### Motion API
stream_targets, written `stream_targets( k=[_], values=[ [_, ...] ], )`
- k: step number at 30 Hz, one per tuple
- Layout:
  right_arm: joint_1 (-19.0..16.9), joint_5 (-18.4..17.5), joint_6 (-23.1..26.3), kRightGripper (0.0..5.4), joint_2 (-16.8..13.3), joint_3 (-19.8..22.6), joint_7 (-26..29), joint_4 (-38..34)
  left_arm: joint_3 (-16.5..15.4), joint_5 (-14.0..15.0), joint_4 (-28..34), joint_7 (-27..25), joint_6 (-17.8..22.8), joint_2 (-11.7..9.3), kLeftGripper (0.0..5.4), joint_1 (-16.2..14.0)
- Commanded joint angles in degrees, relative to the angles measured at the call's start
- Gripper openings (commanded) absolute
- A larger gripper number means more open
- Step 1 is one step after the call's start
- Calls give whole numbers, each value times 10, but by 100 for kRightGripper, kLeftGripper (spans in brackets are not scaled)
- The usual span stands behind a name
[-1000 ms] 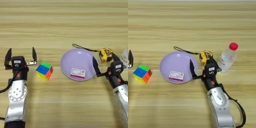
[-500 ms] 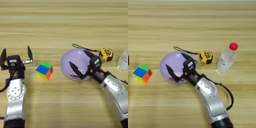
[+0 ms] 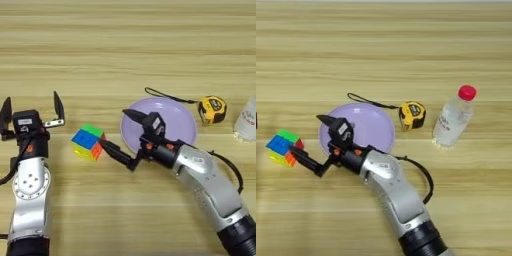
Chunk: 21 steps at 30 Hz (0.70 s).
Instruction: Move the objects on the table
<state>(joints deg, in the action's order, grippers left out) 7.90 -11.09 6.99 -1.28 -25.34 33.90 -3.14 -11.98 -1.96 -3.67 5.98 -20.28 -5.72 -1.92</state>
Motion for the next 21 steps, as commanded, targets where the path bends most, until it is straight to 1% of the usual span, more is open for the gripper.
stream_targets(
  k=[1,5,9,14,17,21],
  values=[
    [31,38,5,539,24,-32,-16,34,-2,0,-2,2,8,-4,540,5],
    [47,66,-20,539,43,-51,-24,81,-2,-1,0,3,9,-3,540,4],
    [63,84,-47,539,55,-60,-29,123,-3,-1,3,4,9,-2,540,4],
    [95,107,-94,539,70,-54,-49,185,-2,-2,6,5,9,-1,540,3],
    [108,109,-114,539,76,-49,-52,215,-1,-3,7,5,9,0,540,2],
    [115,111,-130,539,83,-51,-52,241,0,-4,10,7,10,2,540,0]
  ],
)
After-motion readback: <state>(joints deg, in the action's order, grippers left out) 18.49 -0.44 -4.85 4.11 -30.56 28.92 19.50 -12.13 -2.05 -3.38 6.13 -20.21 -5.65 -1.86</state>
